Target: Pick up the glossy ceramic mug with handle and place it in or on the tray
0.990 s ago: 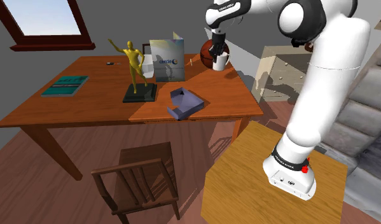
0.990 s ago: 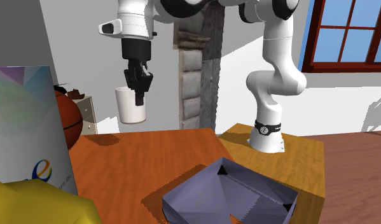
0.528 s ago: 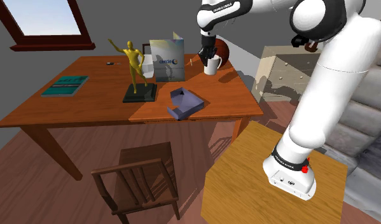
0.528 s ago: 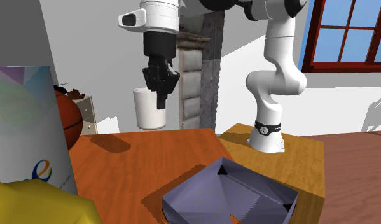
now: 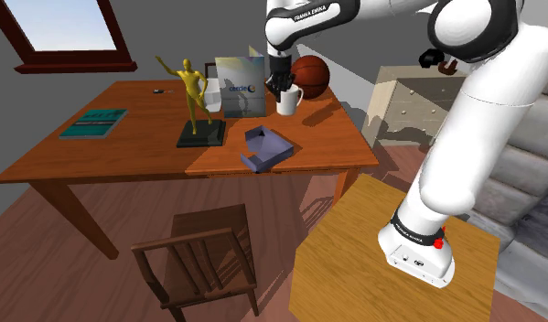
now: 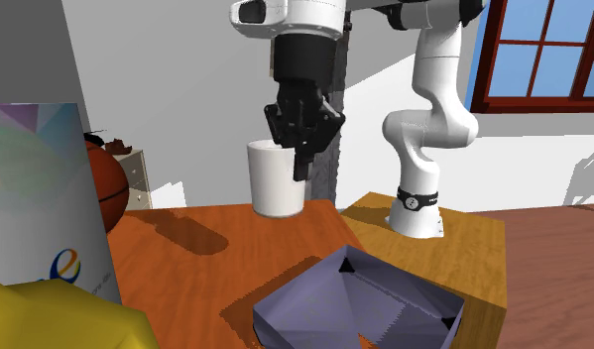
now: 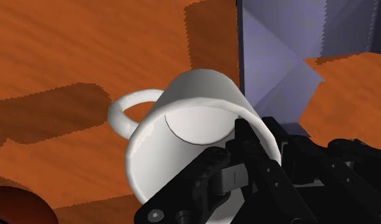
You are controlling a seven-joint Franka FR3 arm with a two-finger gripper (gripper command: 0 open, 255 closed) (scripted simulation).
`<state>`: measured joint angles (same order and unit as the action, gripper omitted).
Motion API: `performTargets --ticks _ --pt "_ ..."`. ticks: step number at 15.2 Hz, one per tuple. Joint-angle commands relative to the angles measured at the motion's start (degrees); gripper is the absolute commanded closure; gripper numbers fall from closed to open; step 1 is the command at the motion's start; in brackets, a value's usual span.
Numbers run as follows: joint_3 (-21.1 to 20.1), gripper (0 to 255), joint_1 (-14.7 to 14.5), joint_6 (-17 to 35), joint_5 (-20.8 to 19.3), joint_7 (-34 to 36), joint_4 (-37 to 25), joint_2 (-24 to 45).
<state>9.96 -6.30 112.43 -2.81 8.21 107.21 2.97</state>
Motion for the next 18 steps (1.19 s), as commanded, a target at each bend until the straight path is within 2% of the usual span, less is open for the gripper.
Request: performTargets --ticks 1,10,18 --pt "-1.2 255 -1.3 -0.4 -0.2 2.7 0.0 -0.3" --pt "-6.5 255 -7.3 -2.8 -0.7 14.0 -4.1 2.0" --pt "-6.4 255 -7.3 3.0 -0.7 14.3 0.6 3.2"
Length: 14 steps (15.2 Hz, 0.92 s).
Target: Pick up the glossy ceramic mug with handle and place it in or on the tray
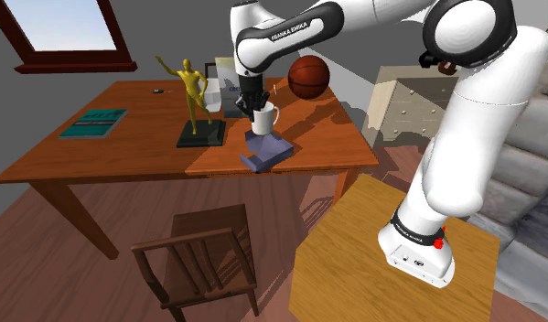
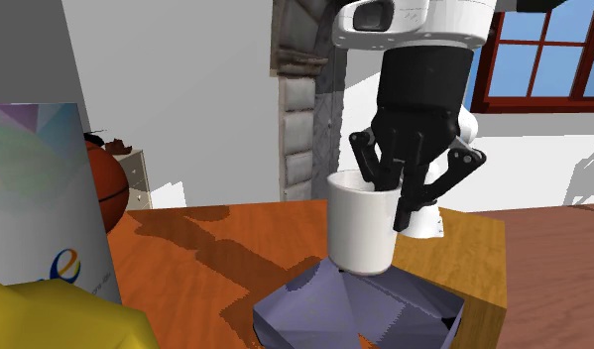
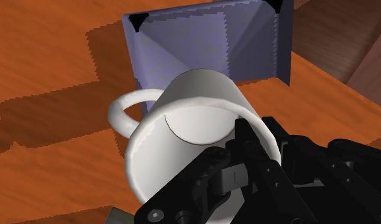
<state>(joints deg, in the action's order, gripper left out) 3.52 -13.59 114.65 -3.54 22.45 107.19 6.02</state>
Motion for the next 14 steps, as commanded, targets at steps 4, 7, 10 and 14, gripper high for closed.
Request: performTargets --ticks 4,7,10,14 --pt "0.0 255 0.0 3.7 0.0 0.2 2.7 1.0" --pt "0.0 255 0.1 5.9 -0.1 0.3 4.1 1.8" --pt "0.0 255 0.1 8.0 -0.1 0.4 5.3 2.6" --pt "0.0 255 0.1 8.0 -0.1 0.4 5.3 2.6"
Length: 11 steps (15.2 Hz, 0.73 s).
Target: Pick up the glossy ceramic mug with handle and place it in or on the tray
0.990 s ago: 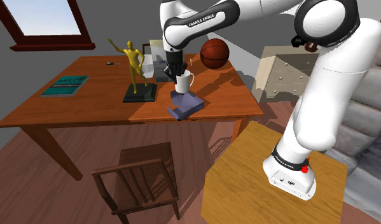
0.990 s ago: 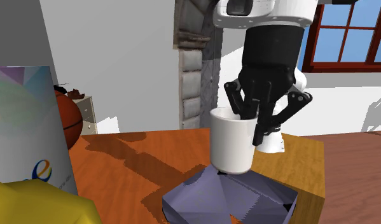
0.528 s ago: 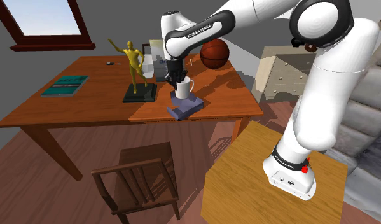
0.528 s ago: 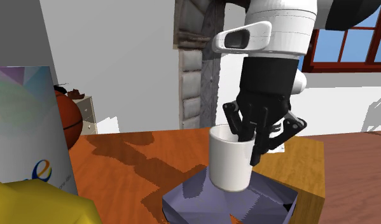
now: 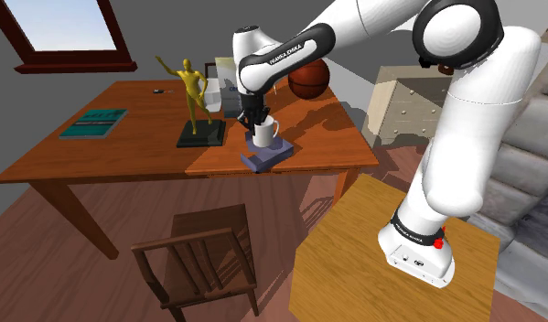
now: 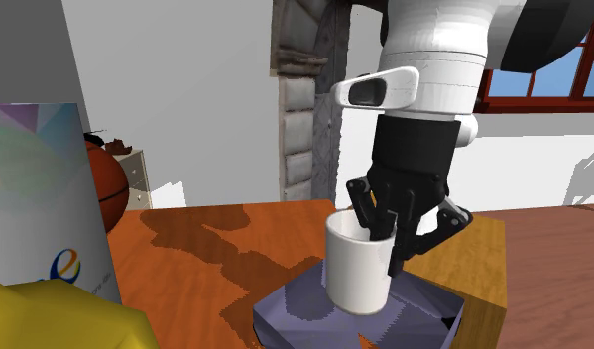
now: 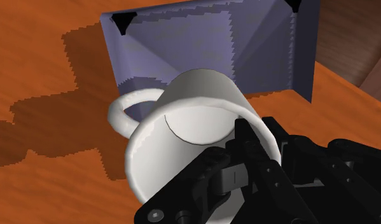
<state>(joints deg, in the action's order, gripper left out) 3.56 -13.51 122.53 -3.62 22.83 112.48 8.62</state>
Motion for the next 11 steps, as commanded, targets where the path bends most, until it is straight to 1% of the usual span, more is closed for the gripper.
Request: performTargets --ticks 1,4,5,10,11 --pt "0.0 255 0.0 0.1 0.0 0.0 0.0 0.0" --pt "0.0 255 0.0 0.1 0.0 0.0 0.0 0.0" --pt "0.0 0 0.0 0.1 0.0 0.0 0.0 0.0" --pt "0.0 0 0.0 0.1 0.0 0.0 0.0 0.0" --pt "0.0 0 -0.1 -1.7 0.0 0.0 -0.9 -0.8"
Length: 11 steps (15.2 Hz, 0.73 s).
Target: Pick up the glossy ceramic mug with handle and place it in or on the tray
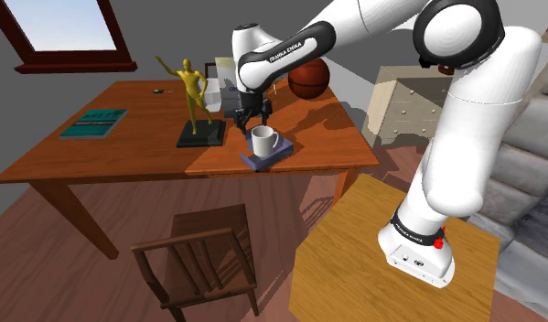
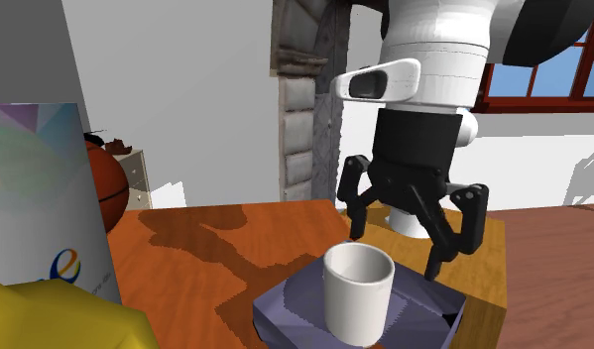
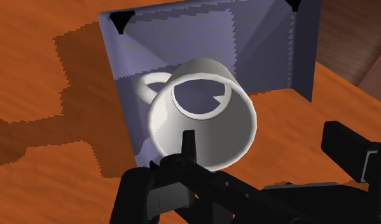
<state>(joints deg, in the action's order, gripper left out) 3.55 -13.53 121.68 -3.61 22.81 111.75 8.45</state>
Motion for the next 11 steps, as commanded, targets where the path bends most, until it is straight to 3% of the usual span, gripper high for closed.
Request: performTargets --ticks 1,3,11 --pt "-0.1 0 -0.1 -2.6 0.0 0.0 -1.3 -1.3" --pt "-0.1 0 -0.2 -5.8 0.0 0.0 -3.4 -2.4" --pt "-0.1 0 -0.2 -5.8 0.0 0.0 -3.4 -2.4"
